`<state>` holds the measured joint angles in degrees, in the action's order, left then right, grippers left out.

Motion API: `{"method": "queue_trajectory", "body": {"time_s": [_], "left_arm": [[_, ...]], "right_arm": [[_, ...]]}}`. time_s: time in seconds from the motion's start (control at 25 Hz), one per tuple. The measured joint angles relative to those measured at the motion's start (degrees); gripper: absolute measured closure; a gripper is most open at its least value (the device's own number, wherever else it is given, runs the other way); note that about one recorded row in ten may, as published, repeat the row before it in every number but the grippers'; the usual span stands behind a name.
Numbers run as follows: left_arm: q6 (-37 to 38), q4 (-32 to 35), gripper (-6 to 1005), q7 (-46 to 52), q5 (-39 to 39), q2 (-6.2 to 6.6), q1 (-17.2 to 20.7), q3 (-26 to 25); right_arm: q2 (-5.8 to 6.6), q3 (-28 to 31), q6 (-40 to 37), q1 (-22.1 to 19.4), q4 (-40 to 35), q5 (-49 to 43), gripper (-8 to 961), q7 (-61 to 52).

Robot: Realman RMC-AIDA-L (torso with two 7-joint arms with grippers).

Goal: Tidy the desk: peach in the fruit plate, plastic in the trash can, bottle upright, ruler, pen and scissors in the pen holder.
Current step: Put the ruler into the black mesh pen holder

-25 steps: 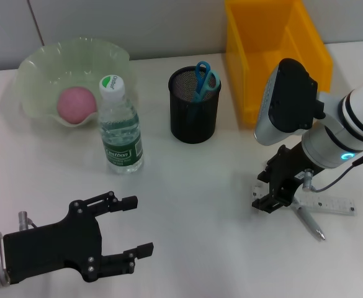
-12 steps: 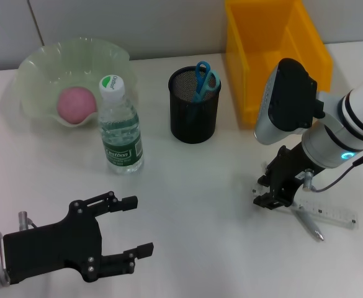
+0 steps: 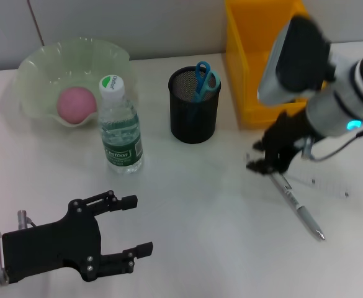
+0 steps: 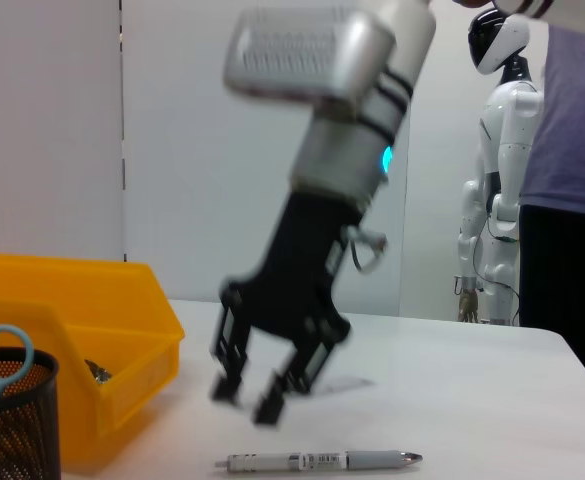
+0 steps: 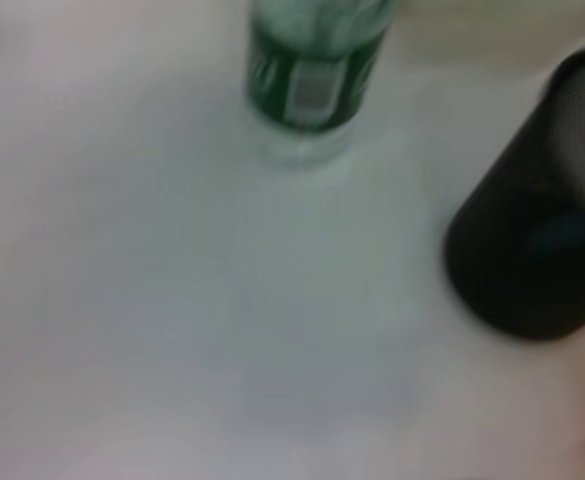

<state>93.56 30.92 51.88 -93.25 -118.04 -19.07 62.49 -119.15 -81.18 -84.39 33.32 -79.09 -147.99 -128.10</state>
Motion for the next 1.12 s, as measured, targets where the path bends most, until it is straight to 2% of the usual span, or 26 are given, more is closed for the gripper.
{"method": "queue_trajectory", "body": {"time_s": [0.2, 0.32, 0.48, 0.56, 0.6, 0.64, 0.8, 0.96, 1.12], "left_arm": [[0.1, 0.1, 202, 0.0, 0.0, 0.01, 0.0, 0.0], [0.1, 0.1, 202, -0.1, 0.0, 0.00, 0.0, 0.0], [0.1, 0.1, 202, -0.4, 0.0, -0.07, 0.0, 0.0], [0.1, 0.1, 202, -0.5, 0.0, -0.08, 0.0, 0.0], [0.0, 0.1, 202, -0.5, 0.0, -0.08, 0.0, 0.0], [0.0, 0.0, 202, -0.5, 0.0, -0.09, 0.0, 0.0], [0.0, -0.2, 202, -0.6, 0.0, -0.09, 0.0, 0.0], [0.0, -0.2, 201, -0.6, 0.0, -0.05, 0.0, 0.0], [0.0, -0.2, 201, -0.6, 0.0, -0.01, 0.0, 0.0]], "right_arm": [[-0.19, 2.4, 0.9, -2.4, -11.8, 1.8, 577, -2.9], [-0.25, 2.3, 7.0, -5.1, -17.0, 5.9, 578, -3.5], [-0.17, 2.0, 18.2, -7.8, -18.8, 13.7, 578, -2.9], [-0.16, 1.0, 24.0, -9.1, -17.7, 18.1, 578, -0.3], [-0.19, -0.9, 29.9, -10.1, -15.3, 23.1, 578, 4.2], [-0.19, -0.9, 29.9, -10.1, -15.3, 23.1, 578, 4.2], [-0.17, -4.8, 41.8, -10.6, -7.5, 36.8, 578, 16.9], [-0.18, -6.8, 47.3, -9.8, -0.1, 53.1, 576, 34.0], [-0.20, -7.3, 47.5, -8.6, 7.5, 71.8, 574, 51.7]]}}
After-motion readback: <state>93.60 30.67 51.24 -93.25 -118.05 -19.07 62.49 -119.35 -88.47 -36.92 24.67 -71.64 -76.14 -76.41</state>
